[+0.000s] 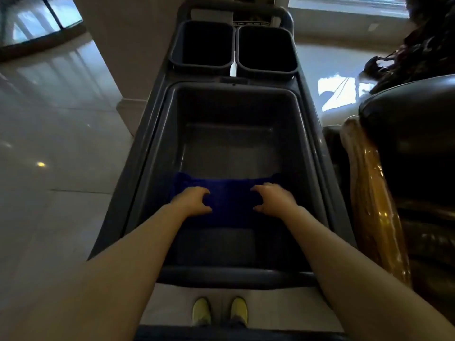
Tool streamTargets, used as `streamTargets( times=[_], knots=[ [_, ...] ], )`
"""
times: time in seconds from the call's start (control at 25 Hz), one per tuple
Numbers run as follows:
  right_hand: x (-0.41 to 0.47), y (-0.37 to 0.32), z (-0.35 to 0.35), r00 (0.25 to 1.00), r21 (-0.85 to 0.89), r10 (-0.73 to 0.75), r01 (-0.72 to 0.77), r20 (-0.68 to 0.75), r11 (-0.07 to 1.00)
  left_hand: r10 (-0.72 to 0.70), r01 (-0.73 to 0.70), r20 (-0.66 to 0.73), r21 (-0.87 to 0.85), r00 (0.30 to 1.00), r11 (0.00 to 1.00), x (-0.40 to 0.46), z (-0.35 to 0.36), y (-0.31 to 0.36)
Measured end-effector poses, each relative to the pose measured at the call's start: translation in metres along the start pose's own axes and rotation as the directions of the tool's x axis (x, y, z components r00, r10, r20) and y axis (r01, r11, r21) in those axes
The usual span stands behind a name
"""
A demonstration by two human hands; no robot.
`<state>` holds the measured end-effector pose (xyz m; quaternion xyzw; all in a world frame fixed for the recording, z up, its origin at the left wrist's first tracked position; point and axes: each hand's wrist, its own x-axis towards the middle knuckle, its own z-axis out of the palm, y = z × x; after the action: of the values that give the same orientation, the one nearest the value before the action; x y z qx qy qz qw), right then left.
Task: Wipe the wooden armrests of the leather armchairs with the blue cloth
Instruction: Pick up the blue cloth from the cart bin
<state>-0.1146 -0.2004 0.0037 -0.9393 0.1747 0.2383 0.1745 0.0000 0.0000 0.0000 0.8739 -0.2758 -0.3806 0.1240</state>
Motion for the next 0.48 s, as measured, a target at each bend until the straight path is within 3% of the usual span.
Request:
streamTargets(
  times=[0.08, 0.24, 0.36, 0.48],
  knots=[
    [-0.001, -0.003, 0.015, 0.998, -0.066, 0.042, -0.045, -0.045, 0.997, -0.073, 0.075, -0.106, 0.011, 0.992, 0.997, 0.0, 0.016, -0.005],
    [-0.002, -0.011, 0.038, 0.972, -0.011, 0.103, -0.108, -0.211, 0.994, -0.086, 0.136, -0.382, 0.106, 0.92, 0.985, 0.003, 0.046, -0.003],
    [-0.003, -0.016, 0.033, 0.965, 0.002, 0.083, -0.085, -0.247, 0.996, -0.057, 0.138, -0.396, 0.181, 0.916, 0.974, 0.005, 0.043, 0.001],
    [-0.012, -0.016, 0.03, 0.985, 0.082, 0.076, -0.063, -0.158, 0.995, -0.09, 0.133, -0.315, 0.118, 0.945, 0.984, -0.001, 0.044, 0.0]
  ],
)
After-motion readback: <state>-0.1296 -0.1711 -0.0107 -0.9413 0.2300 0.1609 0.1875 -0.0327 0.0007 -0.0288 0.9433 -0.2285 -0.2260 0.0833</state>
